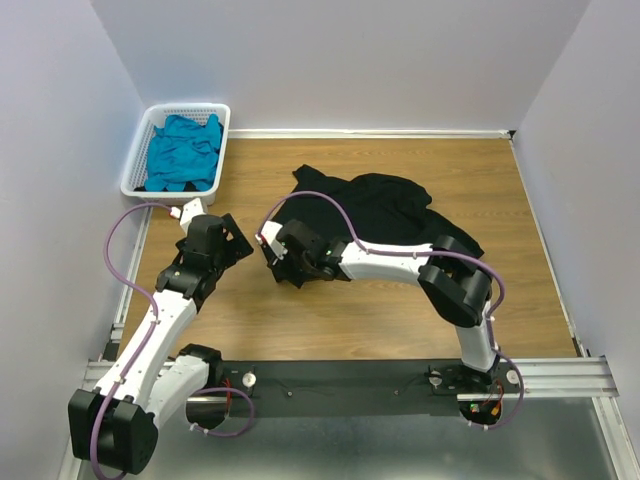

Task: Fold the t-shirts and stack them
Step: Flatten the tshirt out

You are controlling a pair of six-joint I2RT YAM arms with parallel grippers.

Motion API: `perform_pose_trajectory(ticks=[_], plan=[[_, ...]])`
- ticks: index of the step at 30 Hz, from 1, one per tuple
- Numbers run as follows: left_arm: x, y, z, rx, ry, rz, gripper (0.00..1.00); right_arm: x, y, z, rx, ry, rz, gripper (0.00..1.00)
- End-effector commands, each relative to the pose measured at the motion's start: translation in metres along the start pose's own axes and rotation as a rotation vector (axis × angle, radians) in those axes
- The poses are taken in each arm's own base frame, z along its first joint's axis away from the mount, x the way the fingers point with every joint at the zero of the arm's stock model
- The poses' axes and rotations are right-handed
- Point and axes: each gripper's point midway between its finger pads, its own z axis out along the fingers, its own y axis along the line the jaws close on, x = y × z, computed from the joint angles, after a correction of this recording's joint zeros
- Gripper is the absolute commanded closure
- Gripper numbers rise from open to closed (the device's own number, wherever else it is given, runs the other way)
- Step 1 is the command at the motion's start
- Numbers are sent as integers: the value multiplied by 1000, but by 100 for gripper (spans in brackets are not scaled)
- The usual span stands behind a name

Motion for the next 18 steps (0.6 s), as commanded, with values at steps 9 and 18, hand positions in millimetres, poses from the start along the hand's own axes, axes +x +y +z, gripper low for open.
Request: perform_pose_trajectory(ticks=[9,18], plan=[[-5,-1,1,8,-13,18,4,-18,-20,8,98,-41,4,99],[-5,-8,5,40,-1,85,4,-5,-181,-28,161,-143,664,99]])
